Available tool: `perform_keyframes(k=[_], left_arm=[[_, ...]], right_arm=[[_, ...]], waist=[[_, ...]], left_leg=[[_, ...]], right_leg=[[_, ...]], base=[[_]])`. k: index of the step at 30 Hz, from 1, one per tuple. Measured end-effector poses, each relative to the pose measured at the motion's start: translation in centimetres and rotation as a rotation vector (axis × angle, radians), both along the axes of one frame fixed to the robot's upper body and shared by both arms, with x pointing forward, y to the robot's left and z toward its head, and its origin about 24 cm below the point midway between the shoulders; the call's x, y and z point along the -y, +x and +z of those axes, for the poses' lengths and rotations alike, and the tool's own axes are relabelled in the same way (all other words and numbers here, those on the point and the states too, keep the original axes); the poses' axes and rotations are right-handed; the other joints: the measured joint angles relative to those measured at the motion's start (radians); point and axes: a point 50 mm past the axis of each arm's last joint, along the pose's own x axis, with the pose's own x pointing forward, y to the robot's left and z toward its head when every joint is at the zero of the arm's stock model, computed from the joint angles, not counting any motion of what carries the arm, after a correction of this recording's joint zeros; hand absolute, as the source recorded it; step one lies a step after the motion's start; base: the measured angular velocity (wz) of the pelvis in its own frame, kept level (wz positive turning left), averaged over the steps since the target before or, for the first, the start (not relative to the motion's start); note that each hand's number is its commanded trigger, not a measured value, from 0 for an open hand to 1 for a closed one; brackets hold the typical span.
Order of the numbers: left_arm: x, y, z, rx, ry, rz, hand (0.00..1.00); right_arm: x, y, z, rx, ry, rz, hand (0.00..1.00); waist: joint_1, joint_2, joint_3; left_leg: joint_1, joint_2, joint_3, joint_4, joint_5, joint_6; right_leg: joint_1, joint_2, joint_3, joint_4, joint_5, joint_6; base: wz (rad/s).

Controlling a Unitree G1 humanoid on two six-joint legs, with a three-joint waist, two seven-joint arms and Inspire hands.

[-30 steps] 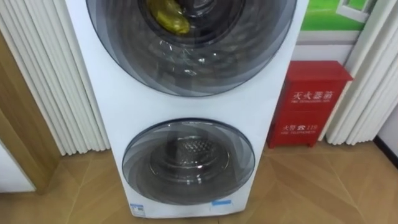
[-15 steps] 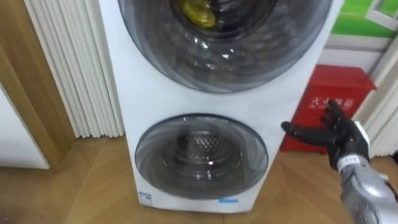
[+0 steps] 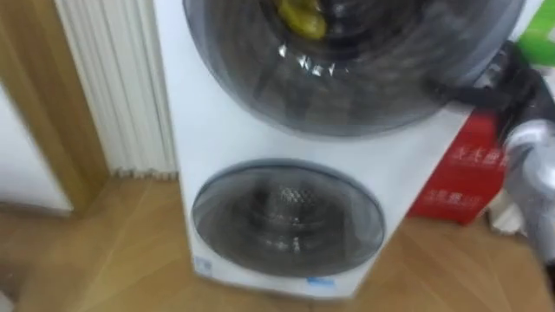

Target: Pick clothes from washing machine

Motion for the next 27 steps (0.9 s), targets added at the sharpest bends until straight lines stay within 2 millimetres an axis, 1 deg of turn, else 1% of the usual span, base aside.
perform_keyframes(k=[1, 3, 5, 7, 8, 9, 10, 12, 13, 14, 17, 24, 27], left_arm=[[0.0, 0.0, 0.0, 0.000, 0.000, 0.001, 0.00], [0.0, 0.6, 0.0, 0.015, 0.001, 0.000, 0.00], [-0.1, 0.9, 0.1, 0.028, 0.004, -0.001, 0.00], [-0.1, 1.0, 0.2, 0.031, 0.010, 0.000, 0.00], [-0.1, 1.0, 0.2, 0.029, 0.010, 0.002, 0.00], [0.0, 0.9, 0.2, 0.026, 0.008, 0.004, 0.00], [0.1, 1.0, 0.2, 0.028, 0.007, 0.004, 0.00], [0.1, 0.7, 0.2, 0.021, 0.008, 0.008, 0.00], [0.1, 0.6, 0.2, 0.017, 0.010, 0.010, 0.00], [0.0, 0.5, 0.2, 0.010, 0.014, 0.013, 0.00], [-0.4, 0.7, 0.3, 0.015, 0.023, 0.009, 0.00], [-0.3, 1.4, 0.4, 0.036, 0.024, -0.021, 0.00], [-0.2, 2.0, 0.4, 0.049, 0.025, -0.045, 0.00]], right_arm=[[0.0, 0.2, 0.1, -0.008, 0.006, 0.006, 0.00], [-0.3, 0.9, 1.8, 0.025, 0.002, 0.025, 0.00], [-0.3, 1.1, 2.7, 0.037, -0.032, 0.036, 0.00], [-0.1, 1.1, 3.0, 0.029, -0.054, 0.047, 0.00], [-0.1, 1.1, 3.1, 0.022, -0.058, 0.057, 0.00], [-0.3, 1.3, 3.3, 0.018, -0.056, 0.067, 0.00], [-0.4, 1.3, 3.4, 0.018, -0.056, 0.073, 0.00], [-0.7, 1.7, 4.5, 0.032, -0.064, 0.084, 0.00], [-0.9, 1.8, 4.8, 0.038, -0.069, 0.088, 0.00], [-1.2, 2.0, 5.6, 0.050, -0.088, 0.097, 0.00], [-1.5, 1.8, 7.0, 0.083, -0.160, 0.113, 0.00], [-2.7, 1.5, 8.4, 0.139, -0.223, 0.130, 0.00], [-3.1, 1.5, 8.2, 0.131, -0.264, 0.131, 0.00]], waist=[[0.002, -0.002, -0.0013], [-0.005, 0.001, 0.0007], [-0.005, 0.004, 0.0007], [-0.002, 0.007, 0.0005], [0.001, 0.007, -0.0007], [0.001, 0.009, -0.0044], [0.000, 0.010, -0.0059], [0.000, 0.019, -0.0124], [0.000, 0.022, -0.0139], [0.000, 0.023, -0.0153], [-0.002, 0.020, -0.0175], [-0.003, 0.018, -0.0129], [0.000, 0.014, -0.0093]], left_leg=[[0.002, -0.002, 0.000, 0.000, 0.000, 0.000], [-0.004, -0.008, 0.001, -0.001, -0.002, 0.001], [-0.007, -0.015, 0.005, -0.001, -0.003, 0.001], [-0.009, -0.014, 0.003, -0.001, -0.008, 0.006], [-0.016, -0.014, -0.002, 0.003, -0.008, 0.006], [-0.025, -0.014, -0.002, 0.008, -0.008, 0.006], [-0.028, -0.015, -0.002, 0.011, -0.008, 0.006], [-0.036, -0.016, 0.000, 0.020, -0.008, 0.007], [-0.036, -0.015, 0.000, 0.021, -0.008, 0.007], [-0.034, -0.015, 0.000, 0.022, -0.008, 0.007], [-0.029, -0.015, -0.003, 0.025, -0.008, 0.006], [-0.015, -0.014, -0.001, 0.017, -0.009, 0.006], [-0.009, -0.012, 0.005, 0.011, -0.009, 0.006]], right_leg=[[0.001, 0.000, -0.005, -0.003, 0.000, 0.000], [0.001, -0.005, -0.029, -0.007, 0.002, 0.002], [0.000, -0.007, -0.029, -0.007, 0.001, 0.003], [-0.001, -0.004, -0.030, -0.006, 0.000, 0.004], [-0.006, -0.004, -0.030, -0.005, 0.000, 0.003], [-0.013, -0.004, -0.030, -0.004, 0.000, 0.003], [-0.015, -0.005, -0.031, -0.004, 0.000, 0.002], [-0.019, -0.005, -0.032, -0.004, 0.000, 0.001], [-0.018, -0.005, -0.033, -0.004, 0.001, 0.001], [-0.015, -0.005, -0.037, -0.004, 0.000, 0.000], [-0.007, -0.005, -0.055, -0.004, 0.000, 0.000], [0.004, -0.005, -0.058, -0.005, 0.000, 0.000], [0.005, -0.005, -0.055, -0.004, 0.000, 0.000]], base=[[-0.39], [-0.17], [0.02], [0.06], [0.00], [-0.03], [-0.03], [0.00], [0.00], [0.05], [0.09], [0.01], [-0.05]])
